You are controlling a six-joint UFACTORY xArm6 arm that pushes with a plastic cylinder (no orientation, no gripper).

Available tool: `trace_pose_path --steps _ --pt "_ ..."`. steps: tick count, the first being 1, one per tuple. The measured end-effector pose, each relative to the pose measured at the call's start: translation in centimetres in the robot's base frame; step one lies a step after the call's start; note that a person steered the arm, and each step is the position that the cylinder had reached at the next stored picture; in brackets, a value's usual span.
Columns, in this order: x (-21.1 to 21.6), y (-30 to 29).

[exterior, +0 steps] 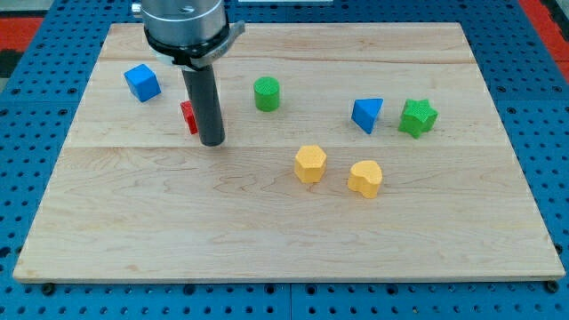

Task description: Push the red star closer to the red circle

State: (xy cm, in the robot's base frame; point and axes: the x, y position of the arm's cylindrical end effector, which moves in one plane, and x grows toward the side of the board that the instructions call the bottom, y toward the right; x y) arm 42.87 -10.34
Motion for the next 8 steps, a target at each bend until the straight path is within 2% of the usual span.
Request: trace_pose_path --steps 3,8 --pt "-5.5 -2.8" --pt "-12.0 -7.5"
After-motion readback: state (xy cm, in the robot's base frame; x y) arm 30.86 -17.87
